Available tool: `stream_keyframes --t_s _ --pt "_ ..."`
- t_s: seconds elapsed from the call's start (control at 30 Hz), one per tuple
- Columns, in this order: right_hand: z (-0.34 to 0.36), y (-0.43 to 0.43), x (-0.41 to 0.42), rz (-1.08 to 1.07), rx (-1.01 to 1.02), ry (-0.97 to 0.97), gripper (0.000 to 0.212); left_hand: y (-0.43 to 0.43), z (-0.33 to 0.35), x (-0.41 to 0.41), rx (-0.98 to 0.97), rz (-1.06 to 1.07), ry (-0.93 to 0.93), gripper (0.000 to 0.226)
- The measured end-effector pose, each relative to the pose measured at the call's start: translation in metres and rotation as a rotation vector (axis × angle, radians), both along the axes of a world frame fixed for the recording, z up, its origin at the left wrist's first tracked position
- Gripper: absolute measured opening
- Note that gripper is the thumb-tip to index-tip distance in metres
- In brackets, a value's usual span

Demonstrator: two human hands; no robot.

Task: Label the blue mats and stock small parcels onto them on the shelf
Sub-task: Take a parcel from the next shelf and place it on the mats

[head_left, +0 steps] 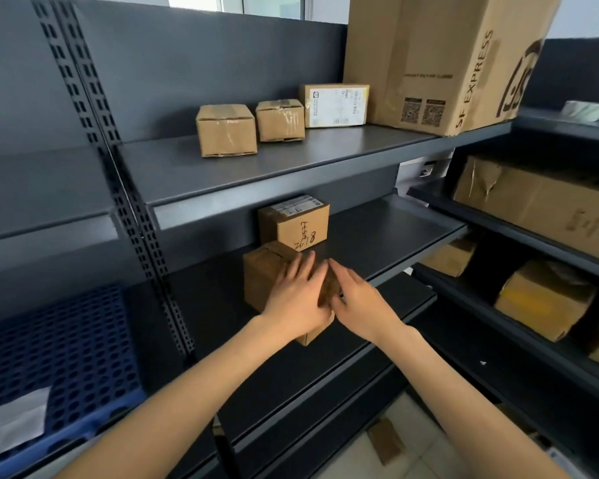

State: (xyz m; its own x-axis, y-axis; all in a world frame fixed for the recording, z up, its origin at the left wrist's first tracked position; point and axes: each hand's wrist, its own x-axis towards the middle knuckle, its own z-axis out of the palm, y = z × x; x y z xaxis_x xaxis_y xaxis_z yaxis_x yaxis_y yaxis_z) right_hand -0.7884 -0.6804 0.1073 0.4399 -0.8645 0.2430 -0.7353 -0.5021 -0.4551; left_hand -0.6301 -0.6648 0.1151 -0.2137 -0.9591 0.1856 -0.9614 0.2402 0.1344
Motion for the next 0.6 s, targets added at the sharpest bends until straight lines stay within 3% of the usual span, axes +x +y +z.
stream_keyframes --t_s 0.17,0.27,0.4,0.5,0.6 --pt "0.004 -0.043 0.018 0.096 -0.098 0.032 0.042 -0.025 0.002 0.023 0.006 0.116 -0.07 0.068" --pt "0.01 -0.072 0.043 0.082 -0.087 0.04 0.041 -0.029 0.007 0.049 0.026 0.158 -0.091 0.065" --pt "0.016 -0.117 0.077 0.081 -0.053 -0.108 0.039 -0.029 0.011 0.078 0.092 0.264 -0.147 0.074" --pt "0.018 -0.146 0.1 0.122 -0.125 -0.088 0.036 -0.027 0.007 0.083 0.156 0.384 -0.166 0.082" --pt "0.016 -0.158 0.12 0.234 -0.07 -0.125 0.04 -0.029 -0.002 0.082 0.16 0.477 -0.11 0.088"
